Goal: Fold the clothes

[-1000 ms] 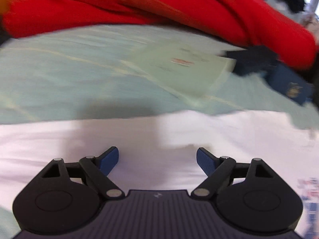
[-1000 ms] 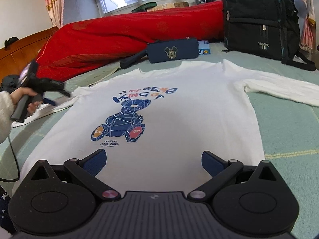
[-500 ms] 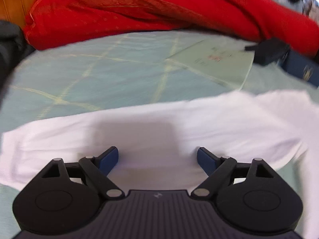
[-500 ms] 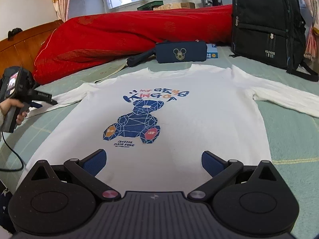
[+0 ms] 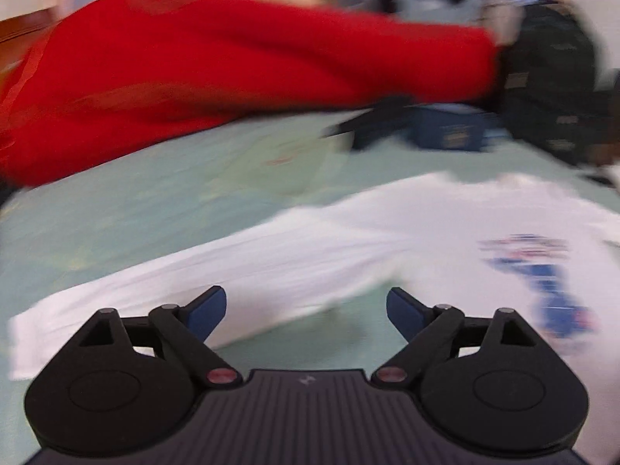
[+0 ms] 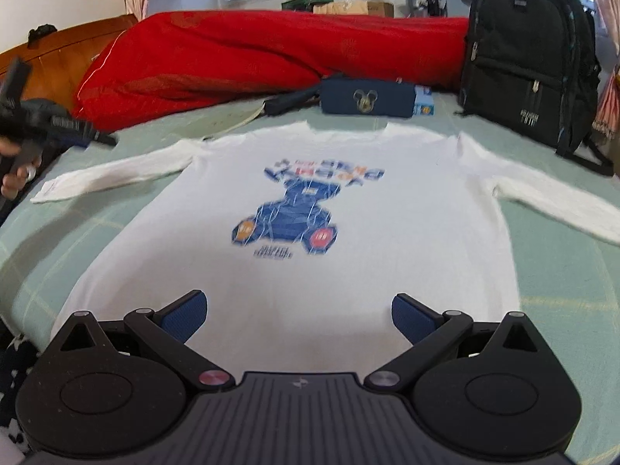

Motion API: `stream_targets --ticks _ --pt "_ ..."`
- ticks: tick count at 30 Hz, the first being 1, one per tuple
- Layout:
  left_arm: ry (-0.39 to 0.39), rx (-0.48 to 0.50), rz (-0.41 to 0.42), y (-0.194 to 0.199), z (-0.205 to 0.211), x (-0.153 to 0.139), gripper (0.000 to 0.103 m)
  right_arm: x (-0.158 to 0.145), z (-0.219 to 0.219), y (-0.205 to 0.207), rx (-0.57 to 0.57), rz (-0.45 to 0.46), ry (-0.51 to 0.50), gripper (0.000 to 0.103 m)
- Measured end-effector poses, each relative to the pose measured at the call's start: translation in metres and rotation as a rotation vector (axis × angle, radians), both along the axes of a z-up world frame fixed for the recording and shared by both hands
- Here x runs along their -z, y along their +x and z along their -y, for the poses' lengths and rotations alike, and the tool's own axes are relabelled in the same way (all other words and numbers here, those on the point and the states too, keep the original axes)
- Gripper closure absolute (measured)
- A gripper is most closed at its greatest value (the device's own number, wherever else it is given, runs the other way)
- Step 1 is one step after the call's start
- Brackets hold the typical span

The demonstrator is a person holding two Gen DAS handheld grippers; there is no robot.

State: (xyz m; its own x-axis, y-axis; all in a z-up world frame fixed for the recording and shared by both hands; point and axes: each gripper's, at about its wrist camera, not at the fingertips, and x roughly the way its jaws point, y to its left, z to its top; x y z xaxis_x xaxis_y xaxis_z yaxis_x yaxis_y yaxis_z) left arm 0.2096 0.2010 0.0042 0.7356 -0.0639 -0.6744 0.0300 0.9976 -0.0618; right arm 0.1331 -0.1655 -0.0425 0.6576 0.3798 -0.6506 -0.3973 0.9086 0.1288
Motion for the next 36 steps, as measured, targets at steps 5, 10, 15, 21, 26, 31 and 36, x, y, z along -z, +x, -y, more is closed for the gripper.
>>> stream_targets --ticks 5,10,15,21,26,31,36 --pt "-0.101 0.207 -0.002 0.016 0.063 0.007 0.012 0.015 0.005 -0.007 0.018 -0.053 -0.009 0.000" --pt "-0.158 0.228 -0.083 0.050 0.092 0.045 0.012 0.013 0.017 -0.016 0.043 -0.048 -0.009 0.000" --pt "-0.170 0.147 -0.143 0.062 0.074 0.081 0.013 0.014 0.029 -0.016 0.072 -0.050 -0.012 0.000" --pt "-0.105 0.134 -0.154 0.037 0.066 0.070 0.012 0.022 0.039 -0.011 0.098 -0.086 0.033 0.000" --pt "-0.018 0.237 -0.039 -0.009 0.083 0.032 0.011 0.021 0.040 -0.014 0.088 -0.084 0.065 0.000" --pt "0.052 0.387 0.068 -0.055 0.121 0.023 0.009 0.017 0.037 -0.013 0.062 -0.043 0.061 0.000" --pt "0.118 0.417 0.057 -0.086 0.149 0.059 0.009 0.036 0.030 -0.006 0.060 -0.043 -0.019 0.000"
